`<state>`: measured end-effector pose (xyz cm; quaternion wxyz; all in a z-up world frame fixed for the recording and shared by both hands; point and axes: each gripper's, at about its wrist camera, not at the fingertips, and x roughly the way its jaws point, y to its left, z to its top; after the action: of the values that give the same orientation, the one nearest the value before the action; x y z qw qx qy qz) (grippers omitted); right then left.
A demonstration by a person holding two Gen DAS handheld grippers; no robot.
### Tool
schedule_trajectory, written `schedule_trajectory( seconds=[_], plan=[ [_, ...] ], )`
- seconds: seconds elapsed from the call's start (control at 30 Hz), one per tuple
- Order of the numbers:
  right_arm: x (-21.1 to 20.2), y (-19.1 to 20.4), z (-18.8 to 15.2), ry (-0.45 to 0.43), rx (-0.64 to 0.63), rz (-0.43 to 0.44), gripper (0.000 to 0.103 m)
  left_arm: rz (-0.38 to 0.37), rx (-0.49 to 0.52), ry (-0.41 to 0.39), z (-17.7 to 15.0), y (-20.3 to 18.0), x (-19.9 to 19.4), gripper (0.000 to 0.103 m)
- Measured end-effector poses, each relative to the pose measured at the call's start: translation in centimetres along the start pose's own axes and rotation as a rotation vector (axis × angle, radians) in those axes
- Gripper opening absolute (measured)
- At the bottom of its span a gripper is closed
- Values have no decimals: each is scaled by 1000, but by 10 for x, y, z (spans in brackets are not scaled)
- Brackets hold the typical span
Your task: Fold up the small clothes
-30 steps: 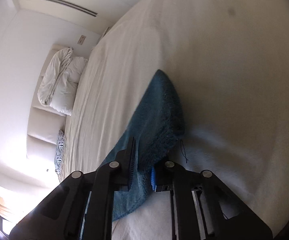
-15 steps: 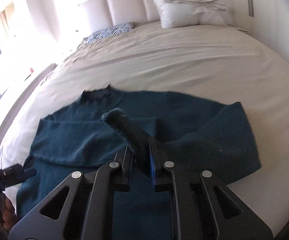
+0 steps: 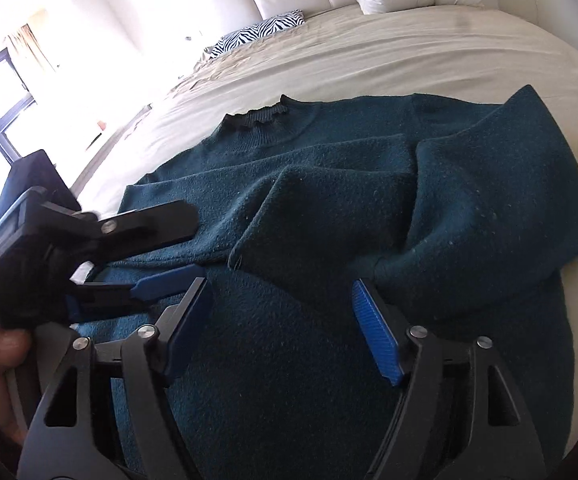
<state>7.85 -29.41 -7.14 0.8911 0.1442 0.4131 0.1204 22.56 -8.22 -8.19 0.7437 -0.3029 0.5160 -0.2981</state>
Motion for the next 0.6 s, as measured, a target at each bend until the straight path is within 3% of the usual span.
schedule_trajectory(
  seconds=[0.13, 0.27, 0.47, 0.6],
  plan=[
    [-15, -30, -21, 25, 159, 75, 71, 48, 47, 25, 11, -12, 18, 80],
    [-27, -53, -38, 2, 241, 109, 71, 104, 103, 104, 11, -26, 37, 44],
    [-30, -60, -43, -3, 247, 116, 71, 160, 171, 141, 0, -44, 43, 42],
    [-35, -60, -47, -5, 245, 112, 71, 197, 187, 146, -2, -48, 41, 26]
  ],
)
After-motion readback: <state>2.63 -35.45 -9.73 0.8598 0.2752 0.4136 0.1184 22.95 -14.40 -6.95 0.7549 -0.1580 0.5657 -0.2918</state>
